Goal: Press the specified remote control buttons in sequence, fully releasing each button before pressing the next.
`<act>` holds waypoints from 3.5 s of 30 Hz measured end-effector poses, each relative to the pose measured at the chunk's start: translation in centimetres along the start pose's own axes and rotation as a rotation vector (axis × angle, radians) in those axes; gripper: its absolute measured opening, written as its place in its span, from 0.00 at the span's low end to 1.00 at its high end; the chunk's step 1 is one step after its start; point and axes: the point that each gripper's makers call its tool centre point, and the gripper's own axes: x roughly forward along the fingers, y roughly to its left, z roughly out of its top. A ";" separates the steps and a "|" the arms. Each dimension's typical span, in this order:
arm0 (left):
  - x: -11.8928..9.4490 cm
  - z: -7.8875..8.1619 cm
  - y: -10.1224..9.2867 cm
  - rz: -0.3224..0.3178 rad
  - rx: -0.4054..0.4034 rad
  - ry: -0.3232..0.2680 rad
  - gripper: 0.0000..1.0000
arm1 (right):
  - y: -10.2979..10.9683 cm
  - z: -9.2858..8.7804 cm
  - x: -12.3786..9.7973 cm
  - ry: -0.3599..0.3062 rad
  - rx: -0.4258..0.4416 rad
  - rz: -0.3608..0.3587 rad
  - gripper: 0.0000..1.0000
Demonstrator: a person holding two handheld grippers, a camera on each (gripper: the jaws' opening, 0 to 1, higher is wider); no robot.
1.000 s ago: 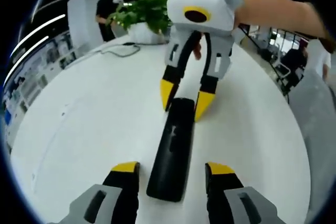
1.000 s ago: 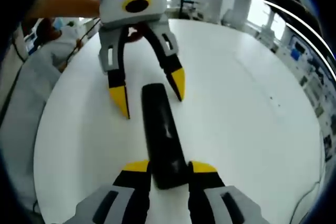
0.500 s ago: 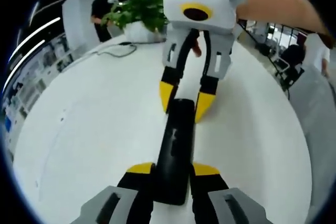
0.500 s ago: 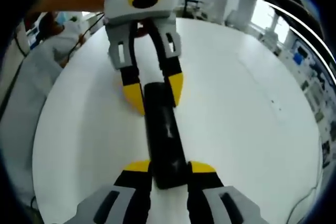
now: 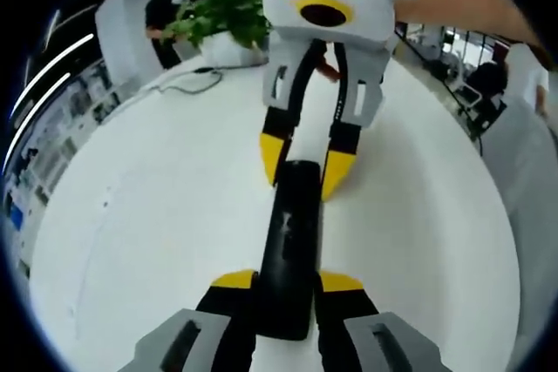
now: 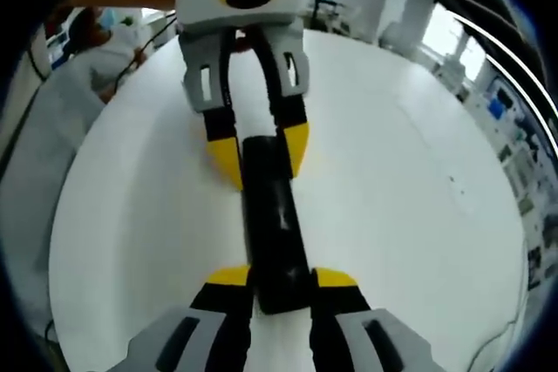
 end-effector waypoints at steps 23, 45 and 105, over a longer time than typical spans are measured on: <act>-3.1 1.6 -0.8 0.029 0.023 -0.012 0.24 | 1.0 2.0 -3.1 -0.035 -0.026 -0.039 0.21; -6.7 4.0 -4.5 0.049 0.067 -0.012 0.24 | 4.5 4.2 -7.3 -0.054 -0.044 -0.081 0.21; -6.4 -0.1 -19.6 -0.031 0.059 0.004 0.24 | 19.8 2.3 -5.6 -0.113 -0.005 -0.023 0.21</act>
